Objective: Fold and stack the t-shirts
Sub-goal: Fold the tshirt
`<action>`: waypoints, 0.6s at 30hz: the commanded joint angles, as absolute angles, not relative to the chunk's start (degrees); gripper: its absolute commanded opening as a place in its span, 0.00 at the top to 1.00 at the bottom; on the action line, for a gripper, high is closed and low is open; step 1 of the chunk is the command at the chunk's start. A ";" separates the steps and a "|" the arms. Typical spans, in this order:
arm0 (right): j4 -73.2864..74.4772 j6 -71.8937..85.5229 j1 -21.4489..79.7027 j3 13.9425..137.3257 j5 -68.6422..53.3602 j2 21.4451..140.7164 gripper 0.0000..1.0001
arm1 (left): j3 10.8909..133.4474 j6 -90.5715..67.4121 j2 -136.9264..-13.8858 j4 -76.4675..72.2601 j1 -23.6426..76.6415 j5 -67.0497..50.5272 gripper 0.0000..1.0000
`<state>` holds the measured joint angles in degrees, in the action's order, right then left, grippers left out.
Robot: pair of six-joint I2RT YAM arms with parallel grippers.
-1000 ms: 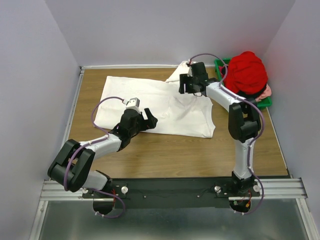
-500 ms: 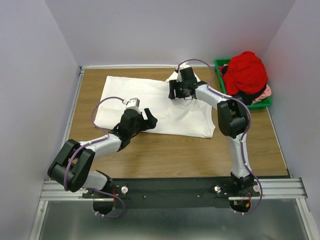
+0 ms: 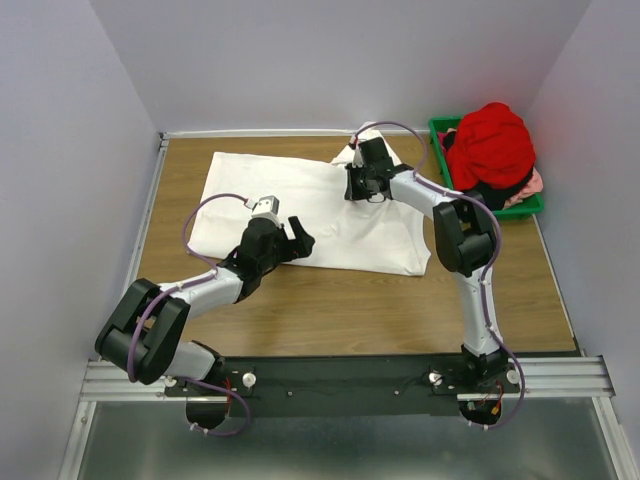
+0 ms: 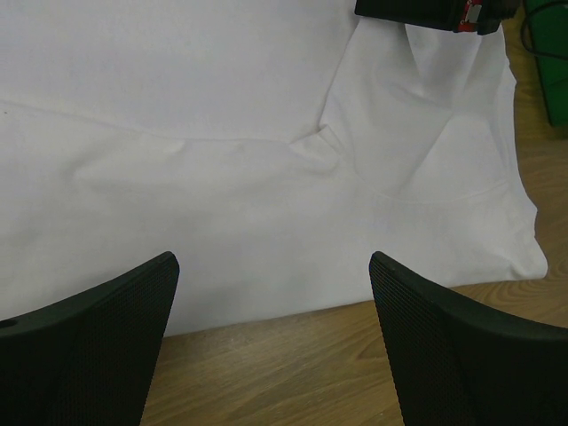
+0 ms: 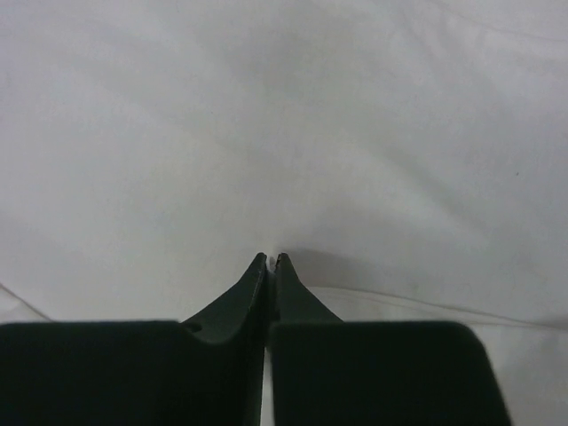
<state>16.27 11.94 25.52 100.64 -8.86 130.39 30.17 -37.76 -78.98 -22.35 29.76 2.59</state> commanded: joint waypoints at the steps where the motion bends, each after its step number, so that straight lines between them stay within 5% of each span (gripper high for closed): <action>1: 16.87 11.51 25.93 99.84 -9.67 129.11 0.99 | 29.18 -37.53 -77.17 -21.97 30.06 4.39 0.04; 18: 16.61 11.16 27.51 102.75 -6.86 127.08 0.98 | 27.78 -37.71 -75.94 -22.24 30.06 4.57 0.04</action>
<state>16.36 11.88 26.85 101.41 -8.40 127.07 28.97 -37.78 -77.23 -22.04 29.76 2.81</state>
